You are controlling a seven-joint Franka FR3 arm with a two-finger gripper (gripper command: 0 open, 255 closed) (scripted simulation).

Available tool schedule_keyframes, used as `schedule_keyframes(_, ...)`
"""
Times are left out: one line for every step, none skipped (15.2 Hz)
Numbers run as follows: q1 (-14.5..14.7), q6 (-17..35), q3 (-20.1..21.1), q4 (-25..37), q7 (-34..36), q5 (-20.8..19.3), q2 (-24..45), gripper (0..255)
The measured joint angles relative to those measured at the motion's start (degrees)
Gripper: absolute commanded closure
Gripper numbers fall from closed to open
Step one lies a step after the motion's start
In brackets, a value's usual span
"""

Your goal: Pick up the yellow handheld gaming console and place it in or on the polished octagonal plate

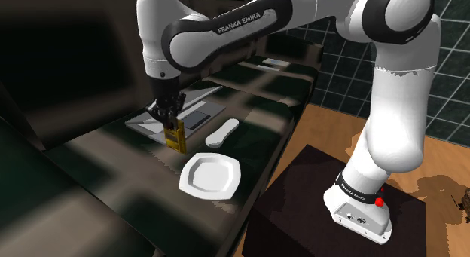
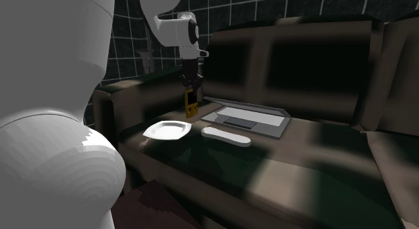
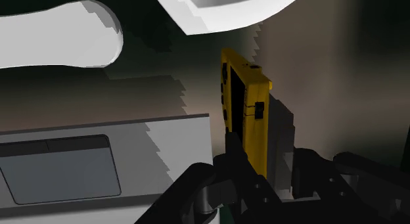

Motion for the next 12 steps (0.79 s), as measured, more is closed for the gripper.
schedule_keyframes(0.0,-0.5,0.1,0.3,0.0,0.1,-0.2,255)
schedule_keyframes(0.1,-1.3,0.1,1.0,0.0,0.2,-0.3,255)
schedule_keyframes(0.1,-2.1,0.2,1.7,-0.2,0.3,-0.4,255)
schedule_keyframes(0.0,-2.7,0.2,2.2,-0.3,0.4,-0.6,255)
schedule_keyframes(0.0,-3.4,0.3,2.5,-0.5,0.7,-1.0,255)
schedule_keyframes(0.0,-4.1,0.3,3.0,-0.6,0.8,-1.2,255)
schedule_keyframes(0.0,-5.0,0.4,3.9,-0.6,0.9,-1.3,255)
schedule_keyframes(0.0,-5.7,0.4,4.4,-0.7,1.0,-1.5,255)
schedule_keyframes(0.1,-6.3,0.4,5.0,-0.8,1.0,-1.6,255)
schedule_keyframes(-0.1,-6.5,0.6,4.3,-0.9,1.5,-2.5,255)
schedule_keyframes(-0.5,-6.3,0.8,2.3,-1.1,2.3,-4.5,255)
schedule_keyframes(-0.9,-6.0,1.1,-0.3,-1.3,3.4,-7.0,255)
